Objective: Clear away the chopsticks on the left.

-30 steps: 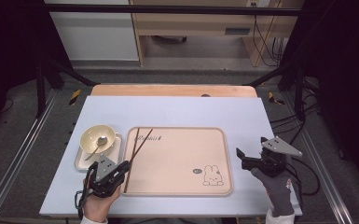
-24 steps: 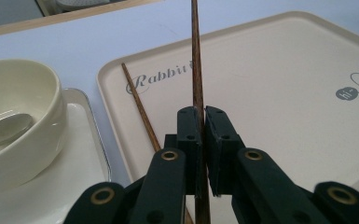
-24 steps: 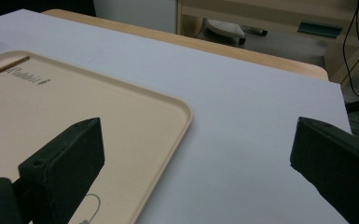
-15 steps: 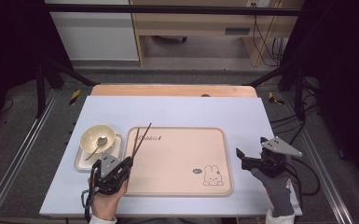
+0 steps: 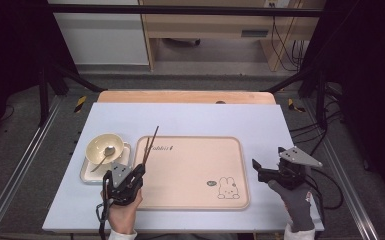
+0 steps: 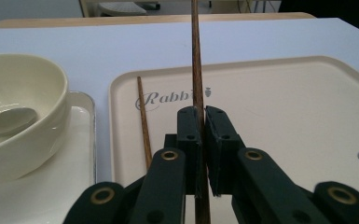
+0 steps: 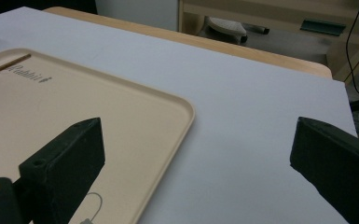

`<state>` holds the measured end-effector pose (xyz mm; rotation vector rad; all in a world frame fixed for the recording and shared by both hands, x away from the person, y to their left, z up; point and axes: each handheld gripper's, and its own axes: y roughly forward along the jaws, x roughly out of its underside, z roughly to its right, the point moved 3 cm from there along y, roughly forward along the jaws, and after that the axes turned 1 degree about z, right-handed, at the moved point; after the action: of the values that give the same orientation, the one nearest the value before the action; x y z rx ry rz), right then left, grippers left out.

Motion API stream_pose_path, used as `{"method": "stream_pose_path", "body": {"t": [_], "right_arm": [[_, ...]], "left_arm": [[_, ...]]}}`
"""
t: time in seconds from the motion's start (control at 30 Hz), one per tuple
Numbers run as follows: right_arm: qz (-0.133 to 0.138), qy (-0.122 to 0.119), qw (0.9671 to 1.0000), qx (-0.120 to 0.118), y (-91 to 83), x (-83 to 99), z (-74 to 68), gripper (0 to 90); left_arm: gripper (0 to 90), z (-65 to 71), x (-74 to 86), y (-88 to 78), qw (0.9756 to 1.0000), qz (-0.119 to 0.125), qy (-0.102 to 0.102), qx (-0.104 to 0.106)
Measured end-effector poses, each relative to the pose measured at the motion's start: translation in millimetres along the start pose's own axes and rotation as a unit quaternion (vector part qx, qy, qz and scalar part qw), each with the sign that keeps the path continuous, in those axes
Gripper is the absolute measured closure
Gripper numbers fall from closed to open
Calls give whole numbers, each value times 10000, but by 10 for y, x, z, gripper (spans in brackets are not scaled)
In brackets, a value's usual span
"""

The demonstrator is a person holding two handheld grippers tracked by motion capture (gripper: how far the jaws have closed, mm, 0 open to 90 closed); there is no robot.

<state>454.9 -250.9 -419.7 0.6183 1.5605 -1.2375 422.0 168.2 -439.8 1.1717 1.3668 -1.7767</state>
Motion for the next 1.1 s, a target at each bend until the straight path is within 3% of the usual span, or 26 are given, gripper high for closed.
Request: {"method": "stream_pose_path", "body": {"t": [0.47,0.53,0.83,1.03,1.1], "right_arm": [[-33,-22,10000,-36,24,7,-7,33],[-36,-24,10000,-41,28,7,-7,34],[-40,-17,10000,-47,33,10,-14,34],[-52,-35,10000,-50,40,13,-18,34],[-52,-40,10000,-48,36,13,-15,34]], "left_arm": [[849,89,99,192,9986,153,-464,-179],[849,85,101,232,9984,146,-467,-282],[849,-14,208,392,9964,-165,-638,-530],[849,-14,275,474,9956,-343,-621,-607],[850,-41,296,490,9958,-421,-509,-628]]}}
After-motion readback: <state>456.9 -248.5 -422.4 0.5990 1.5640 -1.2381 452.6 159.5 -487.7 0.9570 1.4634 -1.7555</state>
